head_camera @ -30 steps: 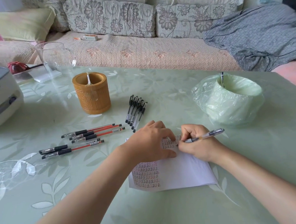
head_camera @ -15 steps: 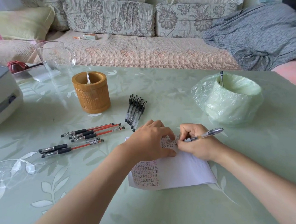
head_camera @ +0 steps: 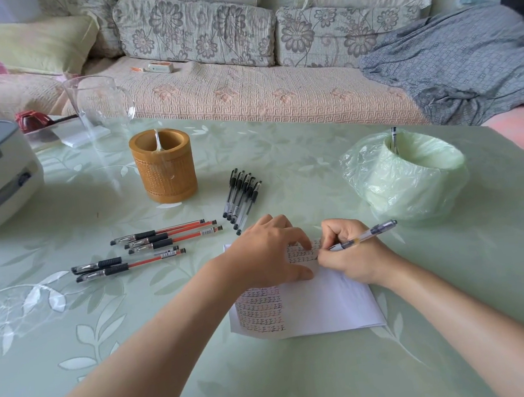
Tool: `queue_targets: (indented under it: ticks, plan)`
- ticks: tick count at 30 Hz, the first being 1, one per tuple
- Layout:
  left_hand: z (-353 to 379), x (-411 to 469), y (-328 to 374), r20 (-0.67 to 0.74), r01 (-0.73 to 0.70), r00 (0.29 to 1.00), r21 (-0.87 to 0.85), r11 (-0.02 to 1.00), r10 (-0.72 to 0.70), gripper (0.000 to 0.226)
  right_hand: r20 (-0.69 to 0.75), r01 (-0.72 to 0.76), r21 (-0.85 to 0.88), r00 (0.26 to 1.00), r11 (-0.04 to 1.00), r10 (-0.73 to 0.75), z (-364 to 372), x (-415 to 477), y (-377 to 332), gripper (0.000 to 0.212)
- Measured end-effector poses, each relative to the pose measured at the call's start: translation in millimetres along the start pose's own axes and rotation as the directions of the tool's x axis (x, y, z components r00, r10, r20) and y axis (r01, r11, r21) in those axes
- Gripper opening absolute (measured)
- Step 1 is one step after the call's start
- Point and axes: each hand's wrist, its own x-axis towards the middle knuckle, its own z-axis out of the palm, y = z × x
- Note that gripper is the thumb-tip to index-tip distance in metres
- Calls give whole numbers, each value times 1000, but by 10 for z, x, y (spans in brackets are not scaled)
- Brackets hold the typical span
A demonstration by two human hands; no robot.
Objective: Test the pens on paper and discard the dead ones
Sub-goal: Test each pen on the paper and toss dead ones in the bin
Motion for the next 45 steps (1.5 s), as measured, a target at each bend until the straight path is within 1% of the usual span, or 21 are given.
queue_targets:
  ticks: [4, 6, 12, 14, 16, 18, 21, 22, 24, 25, 27, 29, 30, 31, 32, 34, 35, 36, 38, 42, 45]
  plan:
    - [-24, 9, 1, 16, 1, 1000, 0, 1000, -1, 48, -63, -76, 223, 994, 972, 92, -67, 10, -29, 26]
    - [-26, 11, 4, 16, 0, 1000, -6, 1000, 0, 47, -55, -99, 280, 991, 955, 118, -104, -1, -57, 23]
    - [-28, 12, 1, 14, 6, 1000, -9, 1000, -6, 48, 4, -119, 204, 993, 972, 121, -64, 0, -53, 19]
    - [-31, 13, 6, 19, 7, 1000, -12, 1000, -7, 47, -3, -114, 184, 993, 976, 116, -52, 11, -24, 28]
    - [-31, 14, 5, 19, 4, 1000, -10, 1000, -4, 46, -21, -113, 197, 993, 974, 120, -54, 18, -13, 31]
    - [-49, 14, 4, -3, 11, 1000, -42, 999, -11, 38, -35, -107, 216, 992, 971, 117, -66, 12, -29, 25]
    - [-129, 33, -7, -91, 57, 993, -164, 985, -73, 22, -49, -94, 285, 992, 954, 113, -81, 19, -82, 12]
    - [-162, 46, -9, -133, 66, 987, -185, 981, -92, 20, -48, -86, 336, 993, 938, 108, -81, 25, -118, 13]
    - [-229, 73, -8, -199, 77, 973, -193, 978, -116, 21, -36, -95, 472, 991, 877, 127, -101, 66, -191, 33]
    - [-259, 83, -11, -221, 80, 967, -194, 978, -123, 21, -28, -106, 528, 990, 843, 142, -117, 94, -244, 36]
    - [-299, 85, -29, -239, 82, 963, -184, 980, -125, 19, -22, -106, 609, 988, 786, 150, -133, 133, -373, 25]
    - [-310, 64, -82, -237, 99, 963, -120, 988, -125, 17, -9, -123, 659, 985, 742, 171, -143, 162, -493, 21]
    - [-311, 47, -117, -234, 116, 964, -74, 990, -131, 16, -3, -146, 668, 980, 729, 199, -156, 175, -547, 17]
    - [-313, 25, -161, -231, 137, 963, -28, 990, -140, 15, 15, -180, 676, 973, 714, 231, -177, 195, -582, 7]
    - [-322, 3, -204, -235, 157, 961, 20, 987, -148, 15, 60, -229, 693, 963, 683, 262, -197, 203, -630, 9]
    - [-357, -48, -290, -246, 198, 955, 113, 974, -165, 14, 177, -334, 733, 935, 592, 308, -225, 221, -701, 42]
    - [-382, -78, -328, -248, 225, 951, 145, 964, -184, 14, 210, -360, 758, 924, 543, 320, -220, 239, -726, 53]
    - [-407, -111, -367, -248, 257, 945, 161, 953, -213, 14, 230, -378, 778, 915, 502, 332, -205, 252, -741, 57]
    - [-459, -186, -429, -236, 317, 933, 180, 931, -273, 16, 248, -405, 790, 897, 459, 365, -131, 286, -756, 55]
    - [-550, -342, -510, -186, 375, 922, 209, 903, -340, 18, 267, -440, 779, 877, 446, 400, 67, 355, -836, 47]
    - [-615, -464, -559, -162, 390, 919, 220, 894, -361, 17, 265, -441, 796, 869, 414, 417, 203, 427, -860, 53]
